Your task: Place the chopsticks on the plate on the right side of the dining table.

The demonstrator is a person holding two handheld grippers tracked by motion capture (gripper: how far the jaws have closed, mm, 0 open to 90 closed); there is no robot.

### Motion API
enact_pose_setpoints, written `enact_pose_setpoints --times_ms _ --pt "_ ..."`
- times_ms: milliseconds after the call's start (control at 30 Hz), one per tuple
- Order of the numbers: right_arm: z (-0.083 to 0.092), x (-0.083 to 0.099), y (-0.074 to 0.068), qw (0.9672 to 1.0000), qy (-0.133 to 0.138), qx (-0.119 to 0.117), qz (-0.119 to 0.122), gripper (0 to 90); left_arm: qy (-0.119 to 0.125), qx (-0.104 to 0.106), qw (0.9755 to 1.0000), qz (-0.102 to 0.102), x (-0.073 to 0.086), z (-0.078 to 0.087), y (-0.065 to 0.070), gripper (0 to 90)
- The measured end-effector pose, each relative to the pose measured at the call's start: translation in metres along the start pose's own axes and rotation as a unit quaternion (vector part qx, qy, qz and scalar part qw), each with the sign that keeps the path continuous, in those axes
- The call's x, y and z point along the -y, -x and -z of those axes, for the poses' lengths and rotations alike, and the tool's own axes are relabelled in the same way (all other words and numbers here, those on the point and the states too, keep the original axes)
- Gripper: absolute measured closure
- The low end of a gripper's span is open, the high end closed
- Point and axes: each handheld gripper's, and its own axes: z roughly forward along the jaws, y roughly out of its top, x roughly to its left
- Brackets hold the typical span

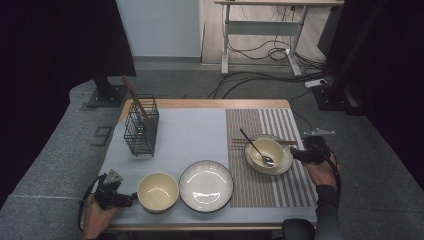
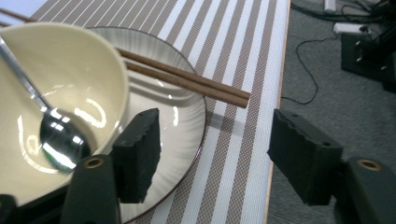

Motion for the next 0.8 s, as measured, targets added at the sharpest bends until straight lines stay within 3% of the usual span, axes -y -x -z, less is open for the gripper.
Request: enact_pose_setpoints --times_ms 167,267,533,733,800 --pt "0.010 0.000 -0.012 0.9998 0.003 0.005 0.018 35.4 0.000 0.000 1.0000 0.000 0.000 0.000 0.000 0.1" --pt "0.013 -0.002 -0.021 0.9997 0.006 -0.004 0.025 35.2 0.000 0.000 1.0000 0.000 0.000 0.000 0.000 0.1" --pt "0.006 -0.008 -0.034 0.9992 0.003 -0.025 0.032 36.0 0.000 0.000 1.0000 0.000 0.000 0.000 0.000 0.0" --pt "-0.006 -0.011 -0.042 0.9983 -0.013 -0.039 0.042 46.9 0.000 0.000 1.0000 0.001 0.000 0.000 0.000 0.0" --pt "-0.012 -0.012 -0.042 0.9982 -0.015 -0.049 0.029 54.0 0.000 0.000 1.0000 0.001 0.000 0.000 0.000 0.0"
